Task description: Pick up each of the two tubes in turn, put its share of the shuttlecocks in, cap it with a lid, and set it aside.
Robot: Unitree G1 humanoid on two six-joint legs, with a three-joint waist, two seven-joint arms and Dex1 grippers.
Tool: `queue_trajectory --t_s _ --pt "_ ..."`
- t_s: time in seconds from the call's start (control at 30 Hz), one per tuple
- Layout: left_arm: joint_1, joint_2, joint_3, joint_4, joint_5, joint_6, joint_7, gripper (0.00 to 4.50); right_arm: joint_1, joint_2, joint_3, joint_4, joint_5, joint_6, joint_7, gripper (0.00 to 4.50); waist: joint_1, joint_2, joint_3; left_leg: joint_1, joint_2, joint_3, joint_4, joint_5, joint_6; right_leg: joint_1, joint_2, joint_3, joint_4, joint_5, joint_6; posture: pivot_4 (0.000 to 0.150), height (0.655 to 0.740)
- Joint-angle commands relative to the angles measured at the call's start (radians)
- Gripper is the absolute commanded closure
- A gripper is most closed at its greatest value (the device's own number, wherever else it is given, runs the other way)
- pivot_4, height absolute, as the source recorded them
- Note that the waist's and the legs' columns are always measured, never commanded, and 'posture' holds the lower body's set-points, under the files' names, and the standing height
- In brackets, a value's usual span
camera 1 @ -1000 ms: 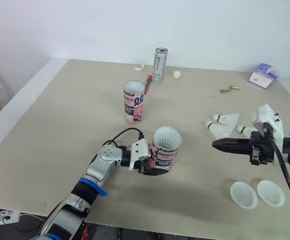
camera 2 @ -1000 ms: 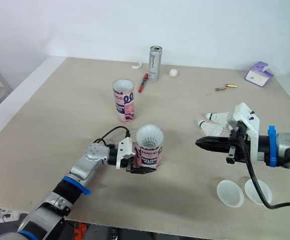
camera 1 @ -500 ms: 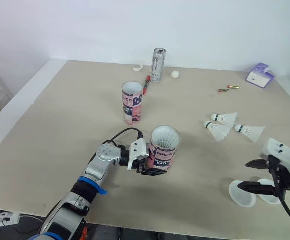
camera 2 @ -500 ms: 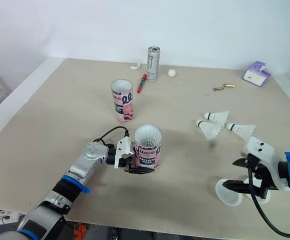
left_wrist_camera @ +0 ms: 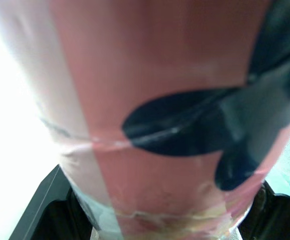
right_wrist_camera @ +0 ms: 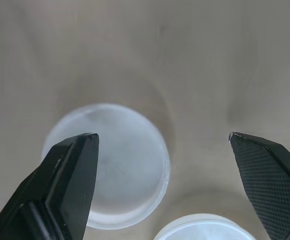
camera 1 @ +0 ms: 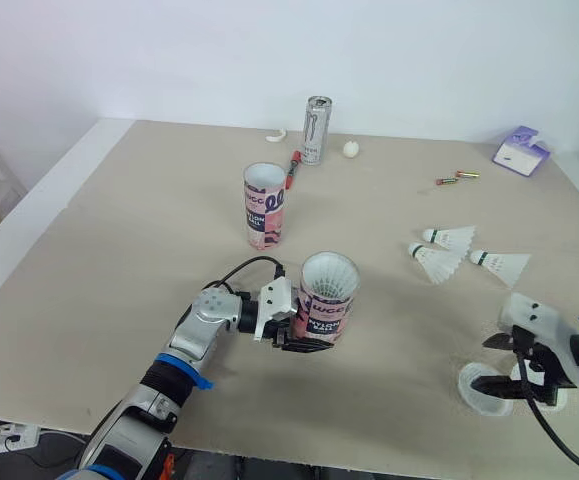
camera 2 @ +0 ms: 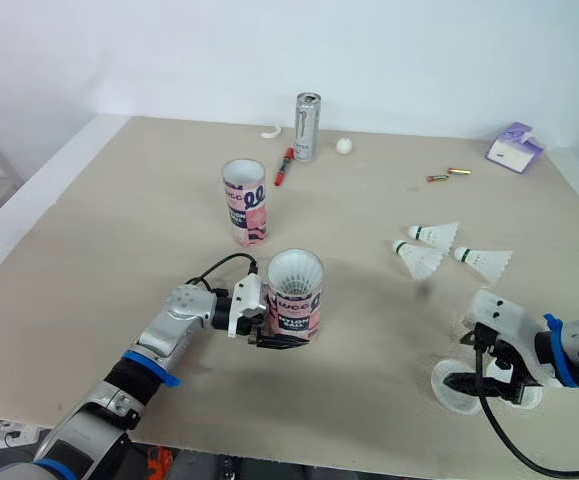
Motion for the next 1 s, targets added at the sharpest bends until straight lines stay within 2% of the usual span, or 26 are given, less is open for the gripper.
queue_trajectory --t_s 0.03,0.07,0.1,0.13,0.2,0.23,0.27,0.37,0.67,0.8,1.0 --pt "0.022 0.012 -0.030 0.008 0.018 0.003 -0.023 1.50 -0.009 -0.009 -0.004 0.006 -0.024 -0.034 -0.009 0.69 0.000 0.000 0.000 0.000 0.000 0.000 0.000 0.000 0.000 0.000 0.000 0.000 0.000 0.000 0.000 0.150 0.7400" --pt "0.022 0.012 -0.030 0.008 0.018 0.002 -0.022 1.50 -0.006 -0.007 -0.002 0.007 -0.029 -0.040 -0.009 0.69 0.000 0.000 0.000 0.000 0.000 0.000 0.000 0.000 0.000 0.000 0.000 0.000 0.000 0.000 0.000 0.150 0.7400" --pt "0.022 0.013 -0.031 0.008 0.019 0.001 -0.022 1.50 -0.004 -0.005 -0.001 0.008 -0.034 -0.044 -0.011 1.46 0.000 0.000 0.000 0.000 0.000 0.000 0.000 0.000 0.000 0.000 0.000 0.000 0.000 0.000 0.000 0.150 0.7400" --pt "0.022 0.013 -0.032 0.009 0.019 0.000 -0.022 1.50 -0.003 -0.003 0.000 0.008 -0.036 -0.047 -0.012 1.72 0.000 0.000 0.000 0.000 0.000 0.000 0.000 0.000 0.000 0.000 0.000 0.000 0.000 0.000 0.000 0.150 0.7400" --pt "0.021 0.013 -0.033 0.009 0.020 -0.001 -0.023 1.50 0.000 0.000 0.001 0.009 -0.039 -0.053 -0.013 2.51 0.000 0.000 0.000 0.000 0.000 0.000 0.000 0.000 0.000 0.000 0.000 0.000 0.000 0.000 0.000 0.150 0.7400" --pt "0.021 0.013 -0.034 0.009 0.021 -0.001 -0.022 1.50 0.004 0.000 0.001 0.008 -0.042 -0.059 -0.013 2.71 0.000 0.000 0.000 0.000 0.000 0.000 0.000 0.000 0.000 0.000 0.000 0.000 0.000 0.000 0.000 0.150 0.7400" --pt "0.022 0.013 -0.034 0.010 0.021 -0.001 -0.022 1.50 0.008 0.000 0.001 0.008 -0.043 -0.065 -0.011 3.24 0.000 0.000 0.000 0.000 0.000 0.000 0.000 0.000 0.000 0.000 0.000 0.000 0.000 0.000 0.000 0.150 0.7400" --pt "0.020 0.013 -0.036 0.013 0.021 -0.002 -0.022 1.50 0.016 0.002 -0.002 0.007 -0.045 -0.080 -0.009 4.41 0.000 0.000 0.000 0.000 0.000 0.000 0.000 0.000 0.000 0.001 0.000 0.000 0.000 0.000 0.000 0.150 0.7400" --pt "0.020 0.015 -0.039 0.018 0.022 0.004 -0.022 1.50 0.000 0.022 -0.054 -0.038 0.010 -0.113 0.014 4.41 0.000 -0.001 -0.001 0.001 0.000 0.000 0.000 0.000 0.000 0.001 0.001 0.000 0.000 0.000 0.000 0.150 0.7400" --pt "0.020 0.018 -0.041 0.019 0.021 0.008 -0.024 1.50 -0.136 -0.001 -0.122 -0.104 0.123 -0.075 0.058 4.41 -0.004 0.002 -0.001 0.001 0.001 0.000 0.000 0.000 0.000 0.000 0.001 0.002 0.000 0.002 0.000 0.150 0.7400" --pt "0.013 0.020 -0.043 0.034 0.021 0.007 -0.023 1.50 -0.491 -0.069 -0.016 -0.190 0.234 -0.024 0.076 4.41 -0.003 0.005 -0.003 0.002 0.002 0.000 0.000 0.000 0.000 0.001 0.003 0.001 0.000 0.002 -0.002 0.150 0.7400"
